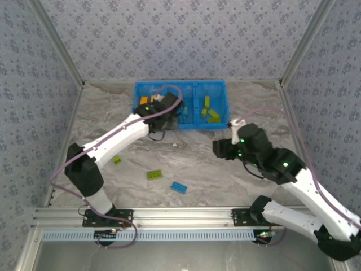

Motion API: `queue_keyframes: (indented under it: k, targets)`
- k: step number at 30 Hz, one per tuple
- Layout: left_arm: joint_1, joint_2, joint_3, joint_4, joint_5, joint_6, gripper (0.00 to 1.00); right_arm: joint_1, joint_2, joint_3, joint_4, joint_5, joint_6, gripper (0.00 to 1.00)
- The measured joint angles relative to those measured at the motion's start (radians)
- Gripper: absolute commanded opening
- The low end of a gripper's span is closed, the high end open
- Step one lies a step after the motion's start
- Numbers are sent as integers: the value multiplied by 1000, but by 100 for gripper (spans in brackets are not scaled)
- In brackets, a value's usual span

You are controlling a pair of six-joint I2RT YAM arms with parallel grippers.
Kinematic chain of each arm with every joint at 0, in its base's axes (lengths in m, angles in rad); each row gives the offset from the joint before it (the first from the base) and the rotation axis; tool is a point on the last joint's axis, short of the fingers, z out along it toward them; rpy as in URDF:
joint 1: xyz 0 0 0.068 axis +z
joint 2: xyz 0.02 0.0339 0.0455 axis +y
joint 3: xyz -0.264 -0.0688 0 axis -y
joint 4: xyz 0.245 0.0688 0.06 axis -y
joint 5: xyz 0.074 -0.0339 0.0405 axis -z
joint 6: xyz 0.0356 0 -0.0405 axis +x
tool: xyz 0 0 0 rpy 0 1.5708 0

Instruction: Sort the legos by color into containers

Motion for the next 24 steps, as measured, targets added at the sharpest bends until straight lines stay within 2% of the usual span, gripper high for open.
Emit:
queue_keyframes:
  k: [6,10,18,24]
  targets:
    - [186,34,-11,6,21,68,33,95,148,-5,123,24,9,58]
    - [248,152,45,5,27,95,33,109,184,-5,186,24,17,58]
    - [296,385,198,-16,37,130,34,122,203,-5,225,24,25,58]
    - [298,469,295,-35,37,138,37,122,203,-9,229,24,35,58]
